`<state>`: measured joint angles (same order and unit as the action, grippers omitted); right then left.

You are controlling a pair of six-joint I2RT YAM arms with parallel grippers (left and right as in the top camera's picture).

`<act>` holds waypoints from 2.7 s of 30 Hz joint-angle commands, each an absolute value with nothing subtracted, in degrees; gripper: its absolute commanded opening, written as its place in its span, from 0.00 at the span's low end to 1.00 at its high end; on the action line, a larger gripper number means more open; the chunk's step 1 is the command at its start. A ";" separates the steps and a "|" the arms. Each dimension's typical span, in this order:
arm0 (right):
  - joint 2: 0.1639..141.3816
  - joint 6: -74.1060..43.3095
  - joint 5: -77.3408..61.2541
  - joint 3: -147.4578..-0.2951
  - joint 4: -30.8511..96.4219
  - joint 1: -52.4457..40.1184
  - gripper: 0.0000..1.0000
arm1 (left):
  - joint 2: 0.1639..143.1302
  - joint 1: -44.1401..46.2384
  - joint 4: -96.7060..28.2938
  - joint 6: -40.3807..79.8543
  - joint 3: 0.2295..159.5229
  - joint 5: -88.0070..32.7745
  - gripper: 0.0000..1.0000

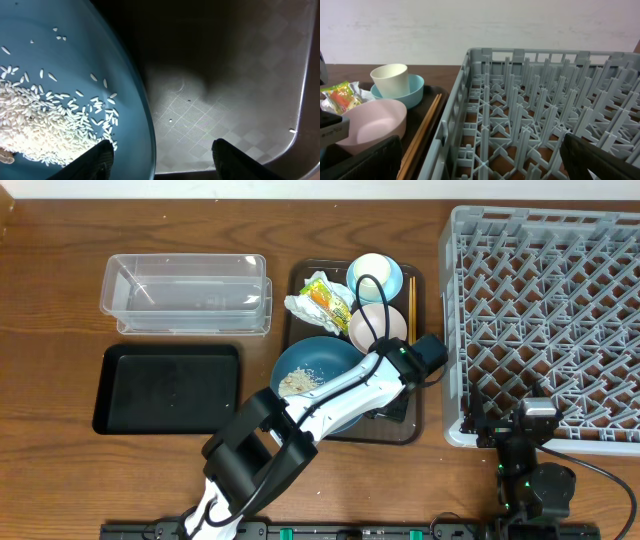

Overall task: Sort waste into correct bins and load items into the dishwasher rack
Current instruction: 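Grasp the blue plate's rim with the left gripper, then lift the blue plate and carry it over the black tray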

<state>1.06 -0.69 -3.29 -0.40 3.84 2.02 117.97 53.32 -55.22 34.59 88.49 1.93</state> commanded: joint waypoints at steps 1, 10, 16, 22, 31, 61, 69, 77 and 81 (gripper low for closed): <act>0.97 0.08 -3.70 -0.32 4.03 2.57 0.99 | 117.84 53.12 -54.94 35.29 88.16 3.36 0.65; 0.99 0.08 -3.70 -0.32 4.03 2.57 0.99 | 117.99 53.12 -52.80 36.80 85.78 5.87 0.59; 0.99 0.08 -3.70 -0.32 4.03 2.57 0.99 | 117.99 53.12 -52.80 36.99 85.71 5.89 0.54; 1.02 0.08 -3.70 -0.32 4.03 2.57 0.99 | 117.99 53.12 -52.77 36.99 85.71 5.89 0.42; 1.02 0.08 -3.70 -0.32 4.03 2.57 0.99 | 117.99 53.34 -52.58 37.01 85.69 5.89 0.40; 1.02 0.08 -3.70 -0.32 4.03 2.57 0.99 | 117.86 54.13 -54.30 37.36 84.33 5.89 0.07; 1.02 0.08 -3.70 -0.32 4.03 2.57 0.99 | 115.11 54.13 -58.33 37.39 85.89 5.89 0.06; 1.02 0.08 -3.70 -0.32 4.03 2.55 0.99 | 109.10 53.23 -59.55 37.36 85.91 6.22 0.06; 1.02 0.08 -3.70 -0.32 4.03 2.57 0.99 | 105.25 51.00 -61.34 37.39 85.91 9.82 0.06</act>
<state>1.06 -0.71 -3.29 -0.40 3.84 2.02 109.01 52.90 -60.05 36.64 84.60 5.58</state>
